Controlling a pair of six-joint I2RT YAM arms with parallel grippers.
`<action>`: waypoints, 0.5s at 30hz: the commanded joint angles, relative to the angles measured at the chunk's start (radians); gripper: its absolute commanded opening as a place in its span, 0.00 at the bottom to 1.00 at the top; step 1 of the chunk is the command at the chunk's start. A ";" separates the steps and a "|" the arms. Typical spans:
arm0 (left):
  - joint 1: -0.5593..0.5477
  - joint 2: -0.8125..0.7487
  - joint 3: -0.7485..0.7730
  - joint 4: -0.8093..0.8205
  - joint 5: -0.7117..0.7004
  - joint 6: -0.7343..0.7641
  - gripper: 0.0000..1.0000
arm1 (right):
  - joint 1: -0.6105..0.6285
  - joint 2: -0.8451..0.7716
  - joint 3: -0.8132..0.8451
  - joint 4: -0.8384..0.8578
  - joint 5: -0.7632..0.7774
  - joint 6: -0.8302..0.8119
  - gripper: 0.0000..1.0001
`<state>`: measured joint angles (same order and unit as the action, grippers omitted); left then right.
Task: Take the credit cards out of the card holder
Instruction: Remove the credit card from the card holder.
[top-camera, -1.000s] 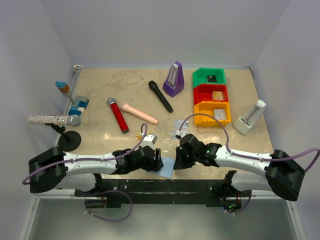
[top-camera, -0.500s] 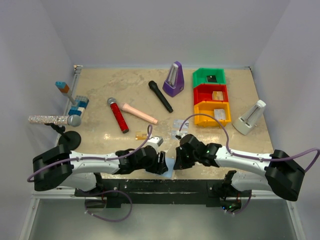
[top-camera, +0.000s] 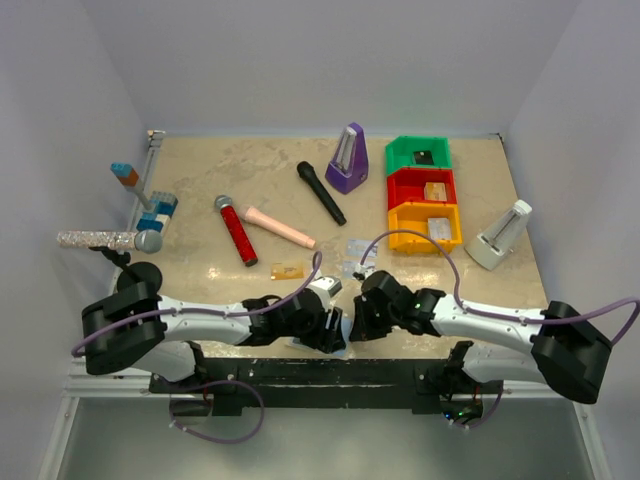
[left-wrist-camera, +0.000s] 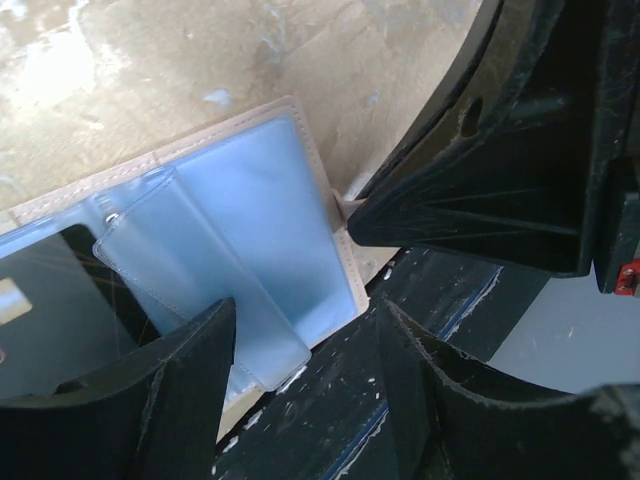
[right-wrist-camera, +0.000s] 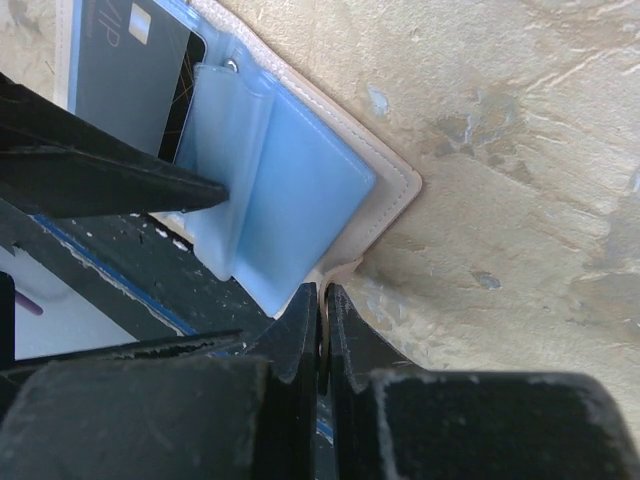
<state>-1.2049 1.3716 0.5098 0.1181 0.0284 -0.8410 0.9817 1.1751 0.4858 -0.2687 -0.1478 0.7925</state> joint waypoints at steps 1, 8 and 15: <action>-0.001 0.046 0.065 0.072 0.080 0.045 0.62 | 0.005 -0.031 -0.016 0.019 0.027 0.013 0.00; -0.001 0.070 0.105 0.104 0.120 0.063 0.62 | 0.005 -0.069 -0.038 0.008 0.043 0.031 0.06; -0.002 0.103 0.154 0.109 0.157 0.079 0.62 | 0.005 -0.092 -0.050 -0.001 0.056 0.045 0.14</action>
<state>-1.2049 1.4601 0.6159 0.1776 0.1459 -0.7918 0.9817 1.1091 0.4438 -0.2722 -0.1211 0.8139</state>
